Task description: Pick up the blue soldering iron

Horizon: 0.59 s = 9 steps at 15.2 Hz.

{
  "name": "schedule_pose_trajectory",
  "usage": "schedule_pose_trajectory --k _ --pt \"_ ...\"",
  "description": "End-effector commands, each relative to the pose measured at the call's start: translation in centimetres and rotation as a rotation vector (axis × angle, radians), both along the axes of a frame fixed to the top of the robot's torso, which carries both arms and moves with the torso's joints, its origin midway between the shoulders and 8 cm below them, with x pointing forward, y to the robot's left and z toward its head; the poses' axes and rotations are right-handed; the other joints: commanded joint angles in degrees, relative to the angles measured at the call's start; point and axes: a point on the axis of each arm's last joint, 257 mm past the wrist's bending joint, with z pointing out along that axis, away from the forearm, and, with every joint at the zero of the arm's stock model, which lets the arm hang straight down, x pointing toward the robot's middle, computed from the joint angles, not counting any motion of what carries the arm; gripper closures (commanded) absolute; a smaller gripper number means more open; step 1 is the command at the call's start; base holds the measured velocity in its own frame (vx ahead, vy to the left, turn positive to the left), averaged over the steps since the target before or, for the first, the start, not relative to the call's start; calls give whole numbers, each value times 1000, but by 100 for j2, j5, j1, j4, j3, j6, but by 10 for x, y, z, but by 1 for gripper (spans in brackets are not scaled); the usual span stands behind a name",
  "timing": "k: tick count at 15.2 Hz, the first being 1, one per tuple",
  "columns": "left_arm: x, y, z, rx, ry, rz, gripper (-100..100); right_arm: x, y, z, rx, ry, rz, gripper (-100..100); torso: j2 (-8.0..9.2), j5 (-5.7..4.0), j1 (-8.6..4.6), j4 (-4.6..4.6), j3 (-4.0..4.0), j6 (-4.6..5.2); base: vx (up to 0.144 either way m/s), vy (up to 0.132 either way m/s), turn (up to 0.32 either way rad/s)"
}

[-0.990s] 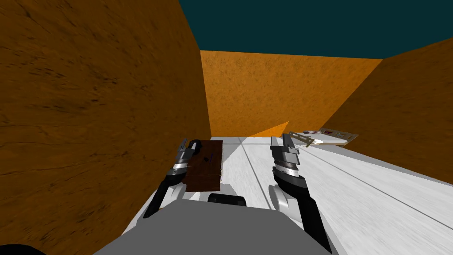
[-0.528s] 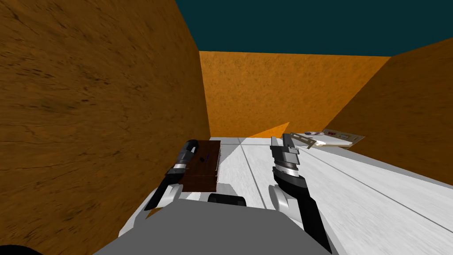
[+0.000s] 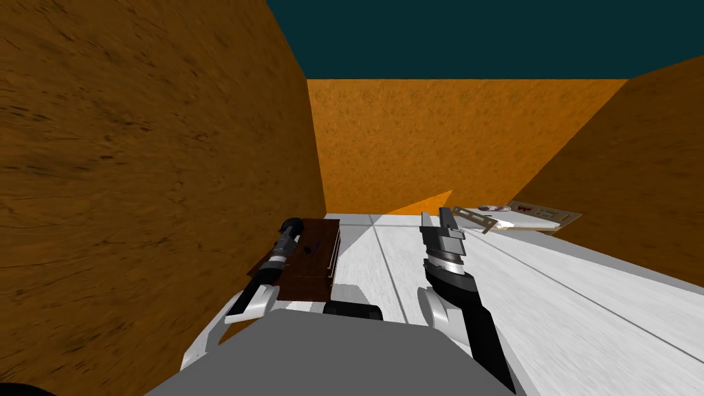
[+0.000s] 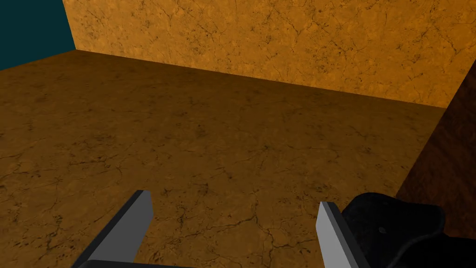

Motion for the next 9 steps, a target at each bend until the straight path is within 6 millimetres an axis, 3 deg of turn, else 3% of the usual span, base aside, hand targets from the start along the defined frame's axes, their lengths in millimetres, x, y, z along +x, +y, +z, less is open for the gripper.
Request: schedule_pose_trajectory --k 1,2,3,5,6,7,8,9 --pt "2 21 -23 -15 69 34 -100 0 0 0 0 0 0 0 0 0 0 0 0 0 59 -117 30" --pt "2 21 -26 -17 79 36 -100 0 0 0 0 0 0 0 -1 1 0 0 0 0 69 -115 43" --pt "2 38 -40 -30 121 64 -100 0 0 0 0 0 0 0 -3 1 1 0 -1 0 94 -129 49" --pt "0 41 -49 -35 144 70 -100 0 0 0 0 0 0 0 -17 0 -4 -3 -9 -1 100 -118 40" --pt "-3 61 -69 -54 197 105 -100 0 0 0 0 0 0 0 -14 0 3 -3 -8 0 85 -101 31" --pt "-3 61 -72 -57 208 108 -100 0 0 0 0 0 0 0 -14 2 6 -3 -8 0 89 -109 39" --pt "-6 78 -83 -74 243 138 -100 0 0 0 0 0 0 0 -13 2 5 -3 -8 -1 114 -132 63" --pt "-9 81 -95 -81 273 147 -100 0 0 0 0 0 0 0 -20 1 0 -4 -11 0 140 -127 57"
